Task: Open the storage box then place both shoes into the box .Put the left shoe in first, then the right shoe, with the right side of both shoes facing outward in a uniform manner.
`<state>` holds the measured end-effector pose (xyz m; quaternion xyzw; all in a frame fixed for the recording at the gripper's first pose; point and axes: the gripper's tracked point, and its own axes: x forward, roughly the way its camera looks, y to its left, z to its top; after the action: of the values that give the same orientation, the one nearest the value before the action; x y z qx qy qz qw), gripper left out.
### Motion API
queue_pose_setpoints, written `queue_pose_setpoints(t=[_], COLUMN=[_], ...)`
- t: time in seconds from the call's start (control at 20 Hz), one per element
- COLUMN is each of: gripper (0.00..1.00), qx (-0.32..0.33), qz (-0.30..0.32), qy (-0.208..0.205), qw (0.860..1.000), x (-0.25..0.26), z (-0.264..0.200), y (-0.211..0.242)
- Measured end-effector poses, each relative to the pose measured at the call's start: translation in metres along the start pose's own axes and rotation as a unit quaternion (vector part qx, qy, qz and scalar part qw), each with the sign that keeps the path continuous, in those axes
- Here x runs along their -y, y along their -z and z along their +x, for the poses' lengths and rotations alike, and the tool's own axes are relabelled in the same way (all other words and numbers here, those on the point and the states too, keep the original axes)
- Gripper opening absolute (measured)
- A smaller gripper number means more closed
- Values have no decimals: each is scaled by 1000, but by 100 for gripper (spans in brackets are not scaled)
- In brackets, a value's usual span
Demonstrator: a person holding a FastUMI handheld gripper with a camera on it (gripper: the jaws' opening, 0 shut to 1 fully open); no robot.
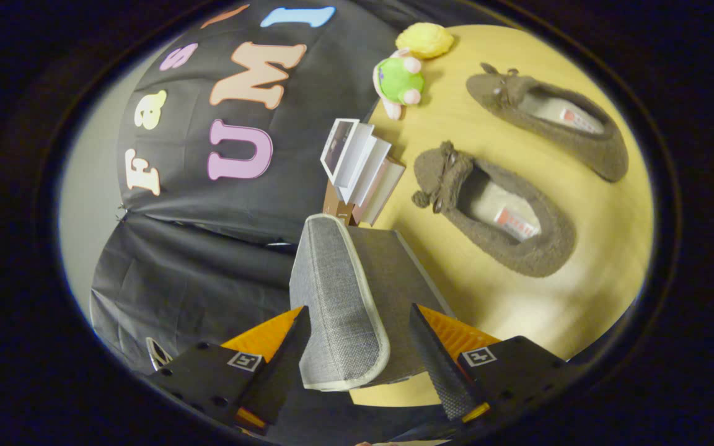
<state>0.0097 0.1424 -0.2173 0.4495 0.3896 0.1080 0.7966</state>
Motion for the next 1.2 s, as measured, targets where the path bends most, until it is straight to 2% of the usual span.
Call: queue_pose_setpoints(t=[0.15,0.35,0.6,0.7,0.9,0.95,1.1,1.2], gripper=[99,97,67,54,18,18,4,4], qx=[-25,-43,-20,-11,6,8,17,24], qz=[37,78,47,34,-15,-30,-84,-121], qy=[-9,-45,-29,-40,-32,-33,-32,-36], qw=[999,995,998,999,999,999,996,992], x=[2,-14,-11,-19,-24,-28,-37,-52], z=[5,4,6,-5,-6,-12,-12,-20], y=[15,25,19,13,7,7,7,7])
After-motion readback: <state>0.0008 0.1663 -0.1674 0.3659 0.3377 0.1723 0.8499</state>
